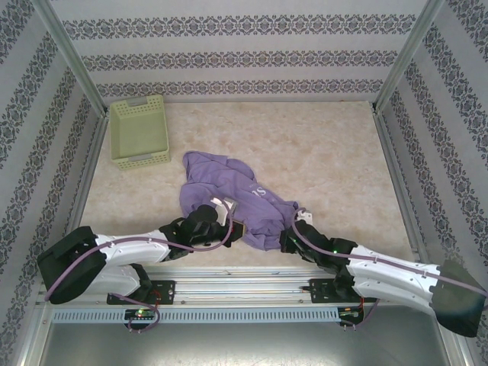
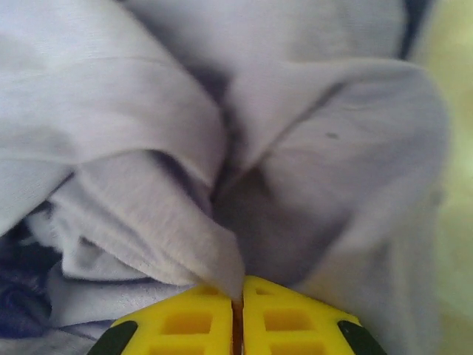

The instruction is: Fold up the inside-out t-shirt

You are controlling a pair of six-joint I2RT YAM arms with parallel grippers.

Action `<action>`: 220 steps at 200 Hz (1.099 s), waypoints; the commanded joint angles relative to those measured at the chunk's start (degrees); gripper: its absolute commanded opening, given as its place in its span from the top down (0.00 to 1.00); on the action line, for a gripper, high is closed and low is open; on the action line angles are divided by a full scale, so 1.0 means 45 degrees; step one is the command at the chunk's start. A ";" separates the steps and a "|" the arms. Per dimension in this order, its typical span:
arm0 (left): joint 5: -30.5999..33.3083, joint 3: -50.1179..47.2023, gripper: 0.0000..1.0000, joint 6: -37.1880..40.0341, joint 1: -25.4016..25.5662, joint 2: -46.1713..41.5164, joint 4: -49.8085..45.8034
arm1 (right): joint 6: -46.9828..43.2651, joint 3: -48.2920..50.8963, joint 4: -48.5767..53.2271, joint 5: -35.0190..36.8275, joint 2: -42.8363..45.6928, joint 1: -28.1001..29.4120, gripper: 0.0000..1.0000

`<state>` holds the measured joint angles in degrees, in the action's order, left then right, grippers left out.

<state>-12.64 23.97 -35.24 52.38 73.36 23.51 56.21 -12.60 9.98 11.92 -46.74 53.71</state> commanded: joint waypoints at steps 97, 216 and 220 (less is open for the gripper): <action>-0.1594 0.0660 1.00 -0.0019 -0.0096 0.0687 0.1049 | -0.0889 -0.2665 0.4281 0.2292 0.0676 0.1369 0.60; -0.1946 0.0730 1.00 -0.0078 -0.0058 0.0680 0.1290 | -0.2361 -0.4397 0.1561 0.2952 -0.5372 0.1365 0.61; -0.1909 0.0729 1.00 -0.0078 -0.0058 0.0668 0.1288 | -0.2394 -0.4525 0.1693 0.3052 -0.5548 0.1363 0.61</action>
<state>-20.58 25.98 -35.24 52.38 76.79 26.37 48.56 -29.71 18.70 22.20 -67.99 60.66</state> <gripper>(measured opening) 0.047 0.389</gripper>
